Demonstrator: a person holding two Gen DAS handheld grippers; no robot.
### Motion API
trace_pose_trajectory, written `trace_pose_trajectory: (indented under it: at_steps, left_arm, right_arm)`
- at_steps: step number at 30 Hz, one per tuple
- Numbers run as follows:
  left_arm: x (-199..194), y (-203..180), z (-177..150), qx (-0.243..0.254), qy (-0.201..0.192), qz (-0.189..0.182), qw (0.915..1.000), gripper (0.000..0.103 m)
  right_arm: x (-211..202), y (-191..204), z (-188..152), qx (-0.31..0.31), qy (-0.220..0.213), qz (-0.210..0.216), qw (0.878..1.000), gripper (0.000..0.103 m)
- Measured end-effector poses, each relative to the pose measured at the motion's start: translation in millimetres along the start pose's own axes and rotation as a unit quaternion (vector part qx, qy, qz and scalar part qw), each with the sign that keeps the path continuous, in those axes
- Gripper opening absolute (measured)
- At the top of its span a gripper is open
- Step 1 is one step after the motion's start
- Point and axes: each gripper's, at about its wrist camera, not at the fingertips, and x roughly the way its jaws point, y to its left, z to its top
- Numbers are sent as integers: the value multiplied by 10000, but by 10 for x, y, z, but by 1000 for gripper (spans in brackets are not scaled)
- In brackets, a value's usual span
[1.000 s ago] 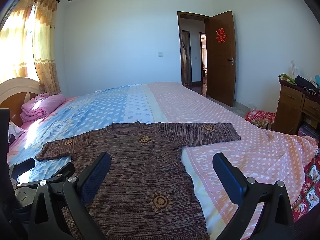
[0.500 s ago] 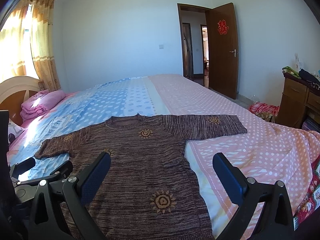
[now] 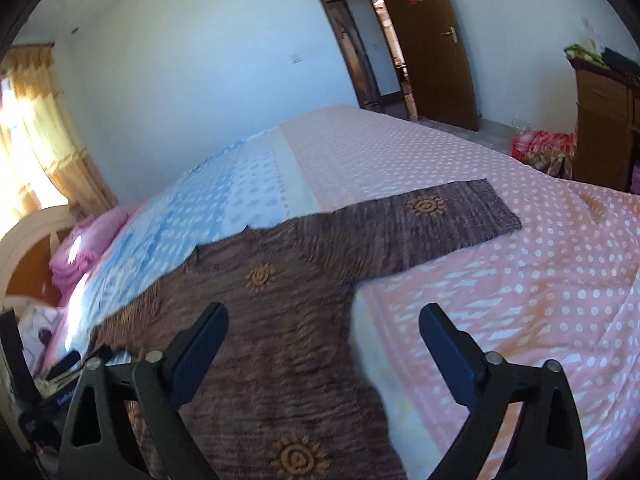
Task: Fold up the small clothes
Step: 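Grasp the sweater sleeve with the right tool and fold it over the body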
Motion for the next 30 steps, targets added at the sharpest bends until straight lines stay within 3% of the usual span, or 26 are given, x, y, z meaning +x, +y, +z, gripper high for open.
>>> trace_pose_trajectory:
  at_steps: [4, 9, 12, 15, 18, 23, 26, 30]
  left_arm:
    - [349, 210, 115, -233, 128, -45, 9996, 103]
    - [786, 419, 105, -464, 277, 290, 9981, 103]
    - [1001, 523, 19, -706, 411, 375, 9960, 103]
    - [1166, 592, -93, -995, 567, 371, 9927, 103]
    - [1308, 612, -131, -1141, 910, 241, 9890, 103]
    - [1299, 583, -154, -1136, 893, 277, 9891, 103]
    - [1311, 562, -172, -1075, 861, 311, 9900, 103]
    - [1291, 620, -197, -1178, 777, 176, 9898, 103]
  right_arm:
    - [292, -758, 533, 950, -66, -469, 9944, 56]
    - [837, -1671, 803, 1834, 151, -925, 9786, 56]
    - [1120, -1886, 779, 1994, 400, -1105, 9728, 56]
    - [1325, -1910, 735, 1978, 569, -1190, 9713, 56]
    - [1392, -1816, 721, 1708, 421, -1351, 9751, 56]
    - [1591, -1585, 717, 903, 624, -1839, 9768, 56]
    - [1672, -1505, 704, 338, 783, -2171, 9724, 44]
    - [1661, -1473, 742, 172, 911, -1998, 9754, 15]
